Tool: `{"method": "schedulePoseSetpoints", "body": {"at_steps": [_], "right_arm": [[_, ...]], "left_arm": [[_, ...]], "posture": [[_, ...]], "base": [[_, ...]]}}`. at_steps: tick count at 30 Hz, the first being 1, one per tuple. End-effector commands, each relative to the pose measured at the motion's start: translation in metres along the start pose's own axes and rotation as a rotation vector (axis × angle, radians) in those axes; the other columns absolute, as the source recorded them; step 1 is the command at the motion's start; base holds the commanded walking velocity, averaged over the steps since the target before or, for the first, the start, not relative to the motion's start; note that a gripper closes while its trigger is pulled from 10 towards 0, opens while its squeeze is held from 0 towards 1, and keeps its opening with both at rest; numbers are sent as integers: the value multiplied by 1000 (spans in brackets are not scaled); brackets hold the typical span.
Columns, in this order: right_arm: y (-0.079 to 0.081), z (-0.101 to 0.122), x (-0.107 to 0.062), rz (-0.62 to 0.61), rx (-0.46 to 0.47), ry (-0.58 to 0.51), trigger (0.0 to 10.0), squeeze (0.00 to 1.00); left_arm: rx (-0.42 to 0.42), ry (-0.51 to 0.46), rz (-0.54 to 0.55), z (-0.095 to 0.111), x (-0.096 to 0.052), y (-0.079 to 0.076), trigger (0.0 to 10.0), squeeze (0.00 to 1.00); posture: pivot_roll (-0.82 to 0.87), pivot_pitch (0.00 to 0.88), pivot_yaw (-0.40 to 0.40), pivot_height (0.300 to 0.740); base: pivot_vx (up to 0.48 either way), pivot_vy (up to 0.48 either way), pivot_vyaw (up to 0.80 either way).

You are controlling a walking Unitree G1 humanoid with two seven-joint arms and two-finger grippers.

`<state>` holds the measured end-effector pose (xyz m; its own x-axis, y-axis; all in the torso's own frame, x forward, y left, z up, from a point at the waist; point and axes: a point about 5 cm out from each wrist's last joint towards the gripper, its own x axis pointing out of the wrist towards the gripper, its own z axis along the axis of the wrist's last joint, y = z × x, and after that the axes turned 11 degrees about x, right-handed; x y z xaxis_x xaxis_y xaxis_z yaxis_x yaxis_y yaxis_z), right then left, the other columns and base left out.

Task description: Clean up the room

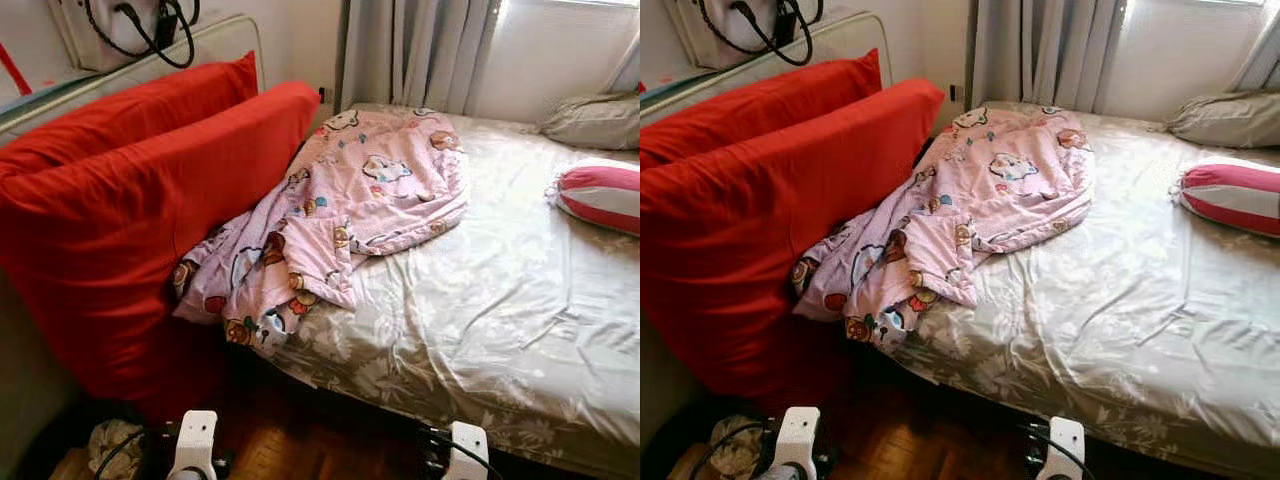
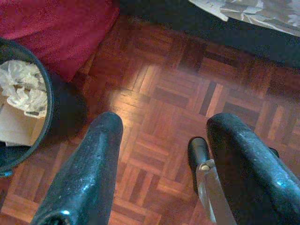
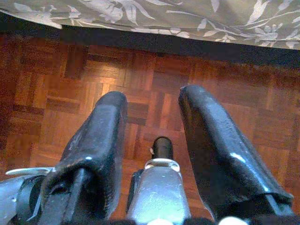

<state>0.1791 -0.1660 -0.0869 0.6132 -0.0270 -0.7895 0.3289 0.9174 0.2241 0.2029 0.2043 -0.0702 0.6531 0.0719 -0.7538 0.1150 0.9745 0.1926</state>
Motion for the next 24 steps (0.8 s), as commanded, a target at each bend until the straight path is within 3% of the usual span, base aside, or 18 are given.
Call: {"method": "schedulePoseSetpoints", "body": {"at_steps": [1, 7, 18, 24], "right_arm": [[-2, 3, 0, -6, -22, -13, 10000, 0], [-4, 3, 0, -11, -18, -27, 10000, 0], [-3, 4, -1, 13, 0, -34, 10000, 0], [-2, 5, 0, 15, 19, -49, 10000, 0]], "left_arm": [[21, 23, -9, -4, 0, -1, 10000, 0], [18, 24, -7, -4, 0, -1, 10000, 0], [16, 33, -16, -4, 0, -2, 10000, 0], [14, 32, -20, -4, 0, -2, 10000, 0]], "posture": [[61, 0, 13, 740], [60, 0, 12, 740], [61, 0, 8, 740], [56, 0, 7, 740]], "base": [[0, 0, 0], [0, 0, 667], [299, 0, 800], [306, 0, 159]]}}
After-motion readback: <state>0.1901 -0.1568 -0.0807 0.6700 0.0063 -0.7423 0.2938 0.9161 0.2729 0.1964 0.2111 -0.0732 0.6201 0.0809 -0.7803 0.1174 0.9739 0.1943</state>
